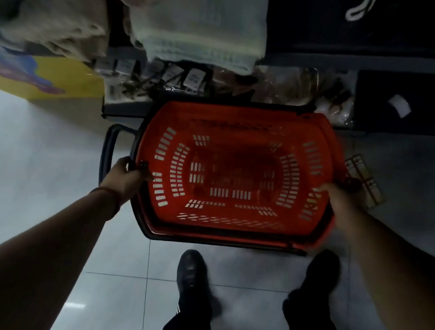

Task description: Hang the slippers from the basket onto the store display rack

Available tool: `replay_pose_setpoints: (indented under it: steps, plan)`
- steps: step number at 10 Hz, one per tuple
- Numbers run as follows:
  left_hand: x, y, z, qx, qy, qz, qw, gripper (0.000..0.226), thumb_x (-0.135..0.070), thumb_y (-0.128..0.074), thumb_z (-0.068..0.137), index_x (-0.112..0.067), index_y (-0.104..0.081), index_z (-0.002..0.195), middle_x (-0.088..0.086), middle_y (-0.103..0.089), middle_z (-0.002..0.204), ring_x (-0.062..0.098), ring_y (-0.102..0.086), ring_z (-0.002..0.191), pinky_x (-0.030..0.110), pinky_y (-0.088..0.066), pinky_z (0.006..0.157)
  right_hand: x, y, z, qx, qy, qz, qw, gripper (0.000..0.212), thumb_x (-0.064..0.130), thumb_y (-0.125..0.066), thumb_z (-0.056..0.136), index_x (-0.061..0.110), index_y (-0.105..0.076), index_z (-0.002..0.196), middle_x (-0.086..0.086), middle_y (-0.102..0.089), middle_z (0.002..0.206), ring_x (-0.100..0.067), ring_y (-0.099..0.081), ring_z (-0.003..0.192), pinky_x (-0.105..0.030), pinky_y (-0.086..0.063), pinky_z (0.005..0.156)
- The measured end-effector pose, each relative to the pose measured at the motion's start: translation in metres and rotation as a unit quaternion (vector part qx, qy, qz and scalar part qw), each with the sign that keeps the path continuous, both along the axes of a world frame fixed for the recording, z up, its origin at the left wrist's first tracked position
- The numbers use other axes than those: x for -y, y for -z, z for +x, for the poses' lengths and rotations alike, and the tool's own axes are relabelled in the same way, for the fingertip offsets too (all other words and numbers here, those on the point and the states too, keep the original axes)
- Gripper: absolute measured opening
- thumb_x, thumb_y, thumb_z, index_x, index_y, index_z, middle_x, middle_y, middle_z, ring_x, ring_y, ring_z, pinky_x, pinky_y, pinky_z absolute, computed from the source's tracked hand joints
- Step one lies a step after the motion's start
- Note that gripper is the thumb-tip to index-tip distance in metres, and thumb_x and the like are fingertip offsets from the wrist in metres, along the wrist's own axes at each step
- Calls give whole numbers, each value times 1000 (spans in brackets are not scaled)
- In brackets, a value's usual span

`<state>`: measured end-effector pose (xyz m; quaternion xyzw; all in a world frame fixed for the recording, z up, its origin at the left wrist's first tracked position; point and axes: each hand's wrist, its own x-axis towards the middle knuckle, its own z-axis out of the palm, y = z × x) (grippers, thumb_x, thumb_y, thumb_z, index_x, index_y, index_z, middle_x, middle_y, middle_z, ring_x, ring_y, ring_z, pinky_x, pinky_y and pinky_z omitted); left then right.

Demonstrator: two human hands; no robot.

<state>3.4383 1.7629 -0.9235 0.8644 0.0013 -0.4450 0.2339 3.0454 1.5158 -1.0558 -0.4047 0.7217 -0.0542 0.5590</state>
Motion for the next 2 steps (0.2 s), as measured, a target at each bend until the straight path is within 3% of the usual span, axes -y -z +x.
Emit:
replay_pose_setpoints:
  steps: [1, 2]
  plan:
    - [10, 23, -1, -57, 13, 47, 997, 36, -10, -65, 91, -8, -56, 126, 16, -68, 119, 34, -65, 103, 47, -53, 94, -8, -31, 21, -41, -42, -1, 998, 24, 34, -76, 72, 18, -64, 87, -3, -65, 82, -29, -68, 86, -25, -51, 60]
    - [30, 26, -15, -54, 60, 119, 990, 28, -16, -63, 95, -8, -57, 122, 11, -66, 116, 28, -62, 95, 38, -52, 80, 7, -45, 27, -149, -158, -76, 973, 38, 38, -65, 88, 13, -59, 116, -6, -61, 100, -17, -58, 78, -17, -43, 57]
